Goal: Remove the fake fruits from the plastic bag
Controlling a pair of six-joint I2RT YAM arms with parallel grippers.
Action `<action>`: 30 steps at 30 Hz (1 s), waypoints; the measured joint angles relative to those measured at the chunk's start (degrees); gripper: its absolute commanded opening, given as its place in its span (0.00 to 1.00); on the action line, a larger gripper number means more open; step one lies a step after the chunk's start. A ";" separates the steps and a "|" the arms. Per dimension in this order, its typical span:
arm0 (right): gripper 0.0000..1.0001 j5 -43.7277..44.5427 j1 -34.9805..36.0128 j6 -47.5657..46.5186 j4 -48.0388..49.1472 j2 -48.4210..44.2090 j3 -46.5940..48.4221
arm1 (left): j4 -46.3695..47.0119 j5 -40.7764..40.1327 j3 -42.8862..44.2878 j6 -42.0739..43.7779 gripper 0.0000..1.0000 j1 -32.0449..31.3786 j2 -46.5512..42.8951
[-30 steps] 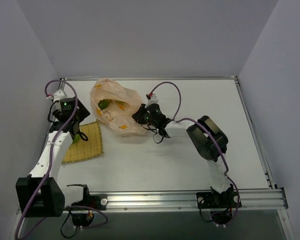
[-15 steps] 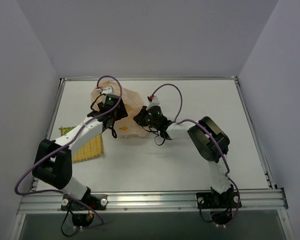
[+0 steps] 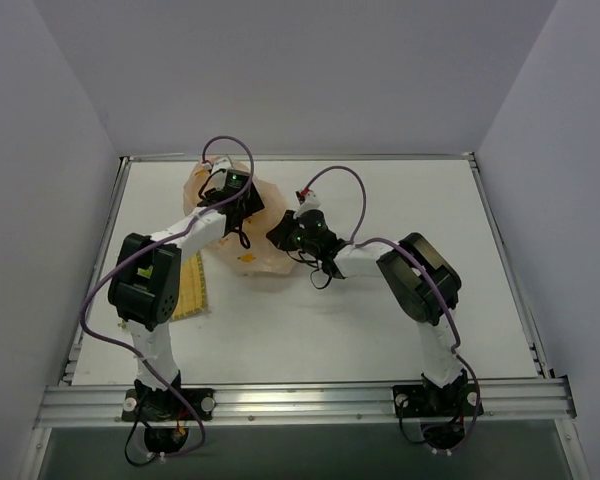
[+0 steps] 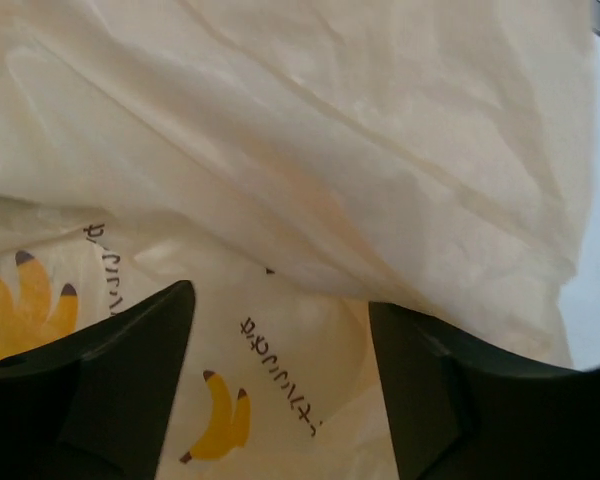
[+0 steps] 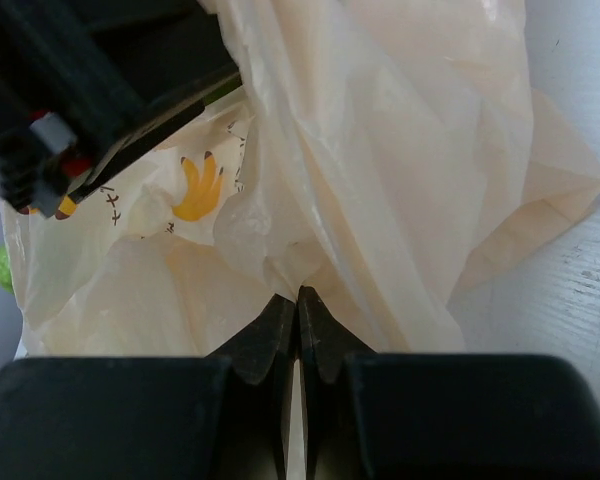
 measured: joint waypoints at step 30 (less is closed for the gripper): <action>0.00 -7.04 -2.82 2.51 2.97 3.34 1.33 | 15.37 6.71 16.55 -1.29 0.63 5.53 23.21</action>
